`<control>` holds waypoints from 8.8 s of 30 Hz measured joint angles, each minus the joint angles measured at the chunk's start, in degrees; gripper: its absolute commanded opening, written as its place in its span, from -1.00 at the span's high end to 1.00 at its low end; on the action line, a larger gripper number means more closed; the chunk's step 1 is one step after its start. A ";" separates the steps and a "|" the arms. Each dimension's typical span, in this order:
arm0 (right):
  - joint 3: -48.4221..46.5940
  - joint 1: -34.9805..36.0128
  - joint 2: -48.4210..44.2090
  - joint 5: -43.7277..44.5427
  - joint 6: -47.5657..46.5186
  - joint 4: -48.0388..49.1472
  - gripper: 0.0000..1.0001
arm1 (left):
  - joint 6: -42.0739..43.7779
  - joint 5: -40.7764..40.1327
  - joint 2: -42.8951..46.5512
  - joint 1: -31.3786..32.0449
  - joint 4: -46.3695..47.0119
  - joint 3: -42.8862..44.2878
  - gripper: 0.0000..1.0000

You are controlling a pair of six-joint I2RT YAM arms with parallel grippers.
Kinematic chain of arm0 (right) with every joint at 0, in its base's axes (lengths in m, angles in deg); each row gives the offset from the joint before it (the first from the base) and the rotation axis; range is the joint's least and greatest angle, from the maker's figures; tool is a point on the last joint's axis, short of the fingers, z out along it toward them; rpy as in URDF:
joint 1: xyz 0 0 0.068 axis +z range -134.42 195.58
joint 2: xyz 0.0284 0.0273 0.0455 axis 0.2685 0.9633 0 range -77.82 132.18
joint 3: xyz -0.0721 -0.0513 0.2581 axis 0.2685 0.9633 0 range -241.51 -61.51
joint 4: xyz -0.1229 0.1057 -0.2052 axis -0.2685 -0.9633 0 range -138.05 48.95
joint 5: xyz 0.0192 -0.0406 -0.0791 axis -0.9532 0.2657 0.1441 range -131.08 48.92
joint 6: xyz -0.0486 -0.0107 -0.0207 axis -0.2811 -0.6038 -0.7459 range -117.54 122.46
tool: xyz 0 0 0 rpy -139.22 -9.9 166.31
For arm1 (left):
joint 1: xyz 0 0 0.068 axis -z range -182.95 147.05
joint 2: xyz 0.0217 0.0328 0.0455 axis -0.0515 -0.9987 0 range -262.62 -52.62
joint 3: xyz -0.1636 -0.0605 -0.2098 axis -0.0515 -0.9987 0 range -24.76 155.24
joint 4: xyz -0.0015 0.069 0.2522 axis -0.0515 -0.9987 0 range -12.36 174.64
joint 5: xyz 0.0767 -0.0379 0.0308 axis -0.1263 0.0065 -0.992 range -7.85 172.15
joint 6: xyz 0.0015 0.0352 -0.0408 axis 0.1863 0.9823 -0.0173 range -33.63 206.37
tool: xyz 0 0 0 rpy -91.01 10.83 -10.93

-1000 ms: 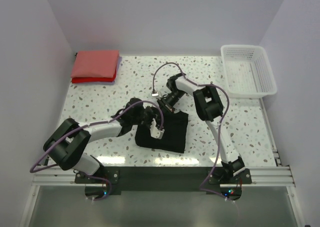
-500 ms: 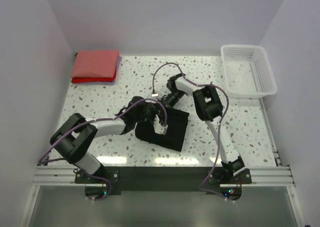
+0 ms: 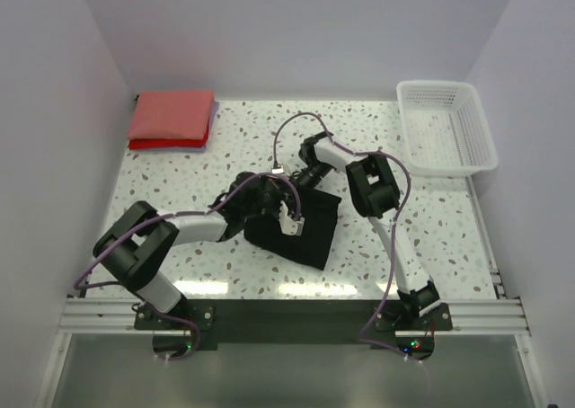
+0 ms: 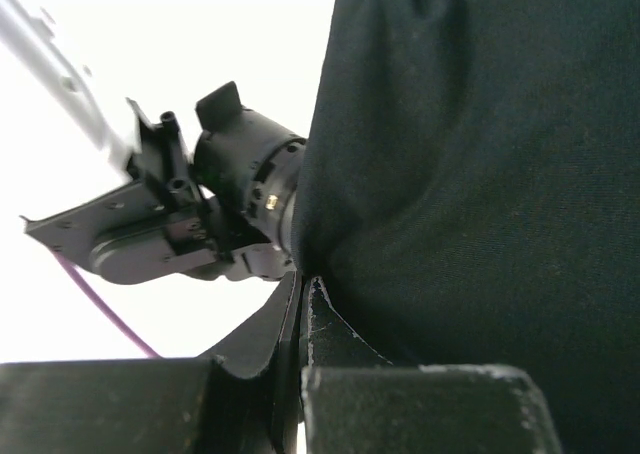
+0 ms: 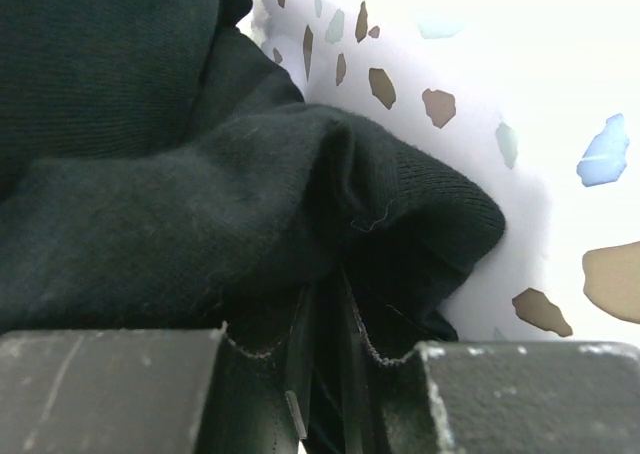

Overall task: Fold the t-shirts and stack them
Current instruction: Fold the tshirt

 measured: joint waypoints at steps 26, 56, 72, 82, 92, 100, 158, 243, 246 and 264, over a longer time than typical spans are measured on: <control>-11.19 0.81 -2.95 18.01 -2.84 -0.17 -0.11 | -9.77 0.87 5.25 -4.11 -0.52 4.13 -0.15; -5.20 -1.70 -11.63 49.40 -0.92 9.16 0.42 | -42.34 34.71 -21.40 -23.10 -53.16 55.23 -0.26; -8.72 -2.03 -6.45 33.75 -0.61 7.30 0.40 | -57.92 26.62 -13.11 -30.03 -43.34 33.48 -0.24; -7.17 5.66 -5.77 23.80 -2.21 8.22 0.35 | -45.51 30.05 -11.96 -36.11 -59.06 32.92 -0.17; -5.29 0.90 -8.81 23.87 6.38 15.67 0.32 | -24.81 30.29 -13.18 -32.92 -76.41 33.07 -0.19; 1.29 -4.66 -17.66 23.41 12.31 16.46 0.39 | -15.65 27.93 -13.18 -31.47 -80.11 31.95 0.00; 17.97 -7.89 -16.87 16.98 14.14 17.88 0.43 | 3.69 23.56 -0.79 -19.04 -57.07 19.08 1.00; 7.82 -7.04 -18.86 27.98 -1.84 3.61 1.00 | 1.40 22.62 -19.96 -18.12 -62.99 31.21 1.00; 9.97 -7.28 -18.75 31.36 0.02 5.42 1.00 | 1.03 22.69 -20.50 -18.10 -62.93 31.91 1.00; 5.22 -7.02 -16.00 37.70 4.63 16.20 1.00 | -4.90 24.06 -21.55 -21.90 -75.69 49.59 0.88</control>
